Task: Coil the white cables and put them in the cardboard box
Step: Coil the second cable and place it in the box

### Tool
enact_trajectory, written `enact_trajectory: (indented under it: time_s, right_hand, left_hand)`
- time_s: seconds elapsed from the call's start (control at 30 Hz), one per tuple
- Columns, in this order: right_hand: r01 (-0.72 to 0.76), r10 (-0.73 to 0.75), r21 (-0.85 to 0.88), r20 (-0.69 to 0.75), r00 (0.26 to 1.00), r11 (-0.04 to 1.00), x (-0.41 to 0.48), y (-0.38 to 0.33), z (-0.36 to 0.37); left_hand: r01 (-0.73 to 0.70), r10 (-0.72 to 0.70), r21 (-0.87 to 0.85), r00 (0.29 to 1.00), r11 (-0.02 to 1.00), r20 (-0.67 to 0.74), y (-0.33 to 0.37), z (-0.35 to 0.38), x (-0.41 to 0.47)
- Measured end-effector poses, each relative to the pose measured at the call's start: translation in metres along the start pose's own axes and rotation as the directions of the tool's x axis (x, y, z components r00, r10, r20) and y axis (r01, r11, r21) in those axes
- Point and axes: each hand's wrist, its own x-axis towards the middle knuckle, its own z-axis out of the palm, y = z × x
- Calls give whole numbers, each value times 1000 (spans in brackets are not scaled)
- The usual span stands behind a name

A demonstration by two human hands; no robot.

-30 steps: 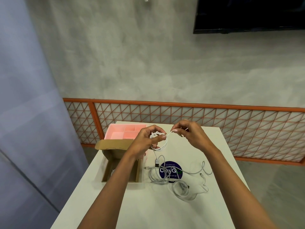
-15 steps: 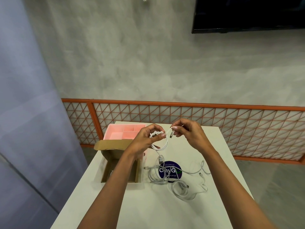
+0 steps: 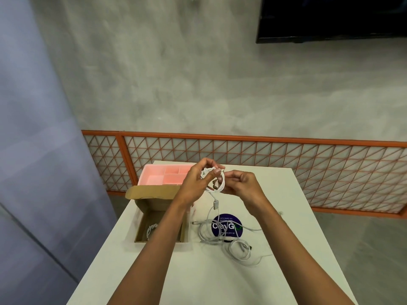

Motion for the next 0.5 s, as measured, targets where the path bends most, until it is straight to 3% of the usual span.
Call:
enact_trajectory:
  time_s: [0.2, 0.4, 0.5]
  right_hand:
    - [-59, 82, -122, 190, 978, 991, -2, -6, -1]
    - [-69, 107, -164, 240, 965, 984, -11, -13, 3]
    - [-33, 70, -214, 168, 983, 976, -8, -12, 3]
  left_hand:
    - [-23, 29, 69, 995, 997, -92, 0, -7, 0]
    - [-26, 43, 130, 990, 991, -133, 2, -5, 0]
    - [-29, 58, 207, 988, 978, -140, 1, -4, 1]
